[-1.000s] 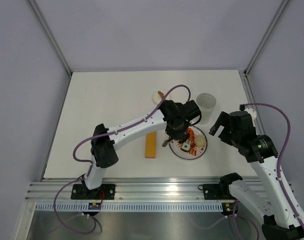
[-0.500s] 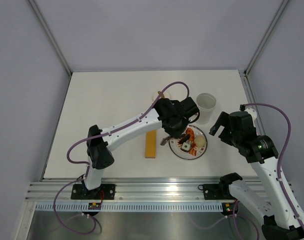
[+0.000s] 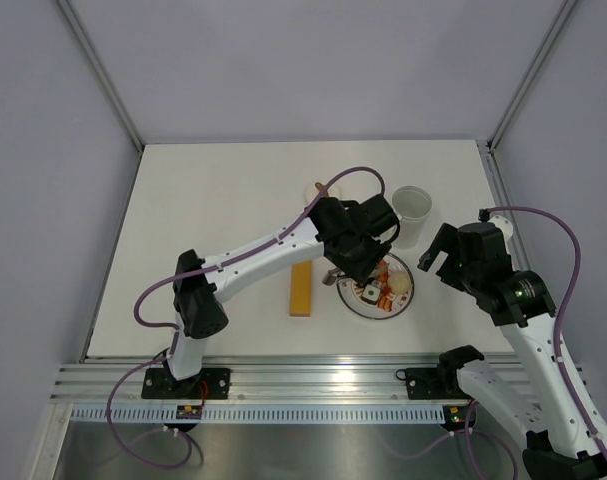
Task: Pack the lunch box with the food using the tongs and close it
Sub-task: Pick up the fake food from the plate.
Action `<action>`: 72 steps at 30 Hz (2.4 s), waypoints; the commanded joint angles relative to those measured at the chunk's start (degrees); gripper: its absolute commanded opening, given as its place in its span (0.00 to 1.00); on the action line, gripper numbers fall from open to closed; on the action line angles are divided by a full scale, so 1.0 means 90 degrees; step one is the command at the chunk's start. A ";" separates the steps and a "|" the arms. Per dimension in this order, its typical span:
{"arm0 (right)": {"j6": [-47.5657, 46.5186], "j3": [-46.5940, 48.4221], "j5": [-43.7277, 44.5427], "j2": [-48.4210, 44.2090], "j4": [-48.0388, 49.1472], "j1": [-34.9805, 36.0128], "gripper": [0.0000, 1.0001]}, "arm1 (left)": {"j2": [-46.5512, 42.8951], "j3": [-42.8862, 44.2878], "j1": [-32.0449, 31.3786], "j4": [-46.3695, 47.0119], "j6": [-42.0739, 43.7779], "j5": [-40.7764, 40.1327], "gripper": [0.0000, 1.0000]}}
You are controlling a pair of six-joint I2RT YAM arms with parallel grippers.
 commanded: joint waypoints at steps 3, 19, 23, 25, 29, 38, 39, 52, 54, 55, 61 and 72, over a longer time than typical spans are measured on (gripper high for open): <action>0.0072 0.0043 -0.0032 0.0007 0.0147 0.0012 0.99 | -0.0052 -0.0018 -0.0104 0.0195 0.0192 0.0055 0.54; 0.0081 0.0003 -0.0031 0.0046 0.0186 0.0012 1.00 | 0.0397 -0.0018 -0.0299 -0.0020 0.0143 -0.0882 0.57; 0.0071 -0.0016 -0.0032 0.0047 0.0206 0.0012 1.00 | 0.0446 -0.0077 -0.0290 0.0009 0.0144 -0.0980 0.58; 0.0071 -0.0016 -0.0032 0.0066 0.0206 0.0012 0.99 | 0.0475 -0.0086 -0.0299 0.0039 0.0144 -0.0961 0.58; 0.0072 -0.0016 -0.0031 0.0066 0.0225 0.0012 0.99 | 0.0495 -0.0067 -0.0299 0.0068 0.0144 -0.0873 0.57; 0.0091 -0.0045 -0.0041 0.0115 0.0274 0.0012 1.00 | 0.0583 -0.0038 -0.0456 0.0078 0.0153 -0.0678 0.57; 0.0091 -0.0036 -0.0051 0.0134 0.0274 0.0012 0.99 | 0.0612 -0.0038 -0.0465 0.0078 0.0144 -0.0678 0.57; 0.0071 -0.0055 -0.0032 0.0105 0.0264 0.0012 1.00 | 0.0759 0.0001 -0.0475 -0.0069 0.0105 -0.0921 0.51; 0.0091 -0.0055 -0.0041 0.0105 0.0264 0.0012 0.99 | 0.0769 0.0021 -0.0475 -0.0108 0.0105 -0.0941 0.51; 0.0081 -0.0055 -0.0041 0.0105 0.0264 0.0021 1.00 | 0.0788 0.0031 -0.0475 -0.0127 0.0104 -0.0980 0.51; 0.0081 -0.0036 -0.0041 0.0076 0.0235 0.0012 0.99 | 0.0808 0.0118 -0.0475 -0.0254 0.0114 -0.1068 0.50; 0.0101 0.0013 -0.0041 0.0056 0.0225 0.0021 1.00 | 0.0681 0.0333 -0.0466 -0.0303 0.0104 -0.0961 0.11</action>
